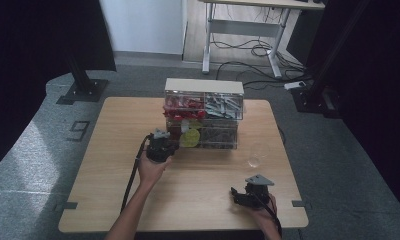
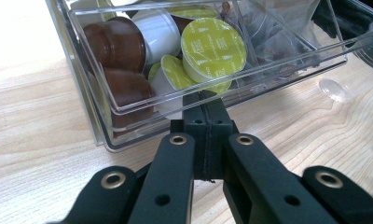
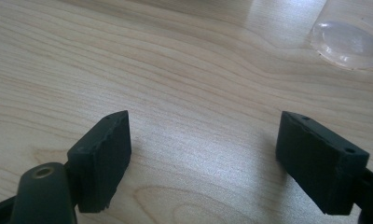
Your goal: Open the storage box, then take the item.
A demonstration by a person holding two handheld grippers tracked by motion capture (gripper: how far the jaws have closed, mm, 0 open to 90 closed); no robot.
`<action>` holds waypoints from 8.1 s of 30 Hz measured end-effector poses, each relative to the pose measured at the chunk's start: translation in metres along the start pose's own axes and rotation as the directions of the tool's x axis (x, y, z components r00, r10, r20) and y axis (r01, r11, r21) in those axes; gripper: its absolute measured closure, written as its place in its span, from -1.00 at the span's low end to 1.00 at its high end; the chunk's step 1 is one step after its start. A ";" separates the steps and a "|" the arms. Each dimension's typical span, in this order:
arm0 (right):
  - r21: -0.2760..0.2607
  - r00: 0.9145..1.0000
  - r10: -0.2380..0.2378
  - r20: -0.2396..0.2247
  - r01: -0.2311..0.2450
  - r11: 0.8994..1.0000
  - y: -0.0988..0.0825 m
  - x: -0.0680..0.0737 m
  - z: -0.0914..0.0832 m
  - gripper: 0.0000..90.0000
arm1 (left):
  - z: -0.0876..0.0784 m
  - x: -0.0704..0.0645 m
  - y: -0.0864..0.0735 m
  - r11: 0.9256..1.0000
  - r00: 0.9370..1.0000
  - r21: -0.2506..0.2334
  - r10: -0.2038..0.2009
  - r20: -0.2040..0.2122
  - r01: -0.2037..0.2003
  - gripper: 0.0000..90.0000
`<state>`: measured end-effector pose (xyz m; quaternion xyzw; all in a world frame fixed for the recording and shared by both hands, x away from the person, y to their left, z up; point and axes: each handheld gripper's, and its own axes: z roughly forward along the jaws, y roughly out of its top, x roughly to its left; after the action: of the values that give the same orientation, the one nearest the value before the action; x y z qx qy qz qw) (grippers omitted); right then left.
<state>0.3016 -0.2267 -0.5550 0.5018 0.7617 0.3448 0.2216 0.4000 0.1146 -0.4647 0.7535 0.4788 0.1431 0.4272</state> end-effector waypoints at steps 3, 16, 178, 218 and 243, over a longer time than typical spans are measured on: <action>0.000 1.000 0.000 0.000 0.000 1.000 0.000 0.000 0.000 -0.59 | -0.001 0.001 0.001 1.000 1.000 -0.004 -0.003 0.002 0.003 1.00; 0.001 1.000 0.002 0.000 -0.002 1.000 0.000 0.000 0.000 -0.59 | -0.015 -0.003 0.018 0.999 1.000 -0.029 0.014 -0.003 -0.014 1.00; -0.204 0.996 -0.015 -0.094 -0.005 0.979 0.140 0.020 0.052 0.30 | -0.016 0.001 0.064 0.998 0.999 -0.059 0.023 0.047 -0.020 1.00; -0.189 0.999 -0.022 -0.033 0.015 0.982 0.153 0.027 0.075 0.96 | -0.017 0.003 0.062 0.998 0.998 -0.066 0.011 0.061 -0.007 1.00; -0.317 0.997 -0.026 -0.076 0.001 0.948 0.162 0.022 0.029 0.98 | -0.017 0.003 0.062 0.998 0.998 -0.069 0.007 0.057 -0.003 1.00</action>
<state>0.4115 -0.1555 -0.4529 0.4404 0.7081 0.4806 0.2714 0.4278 0.1145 -0.4066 0.7433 0.4592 0.1390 0.4661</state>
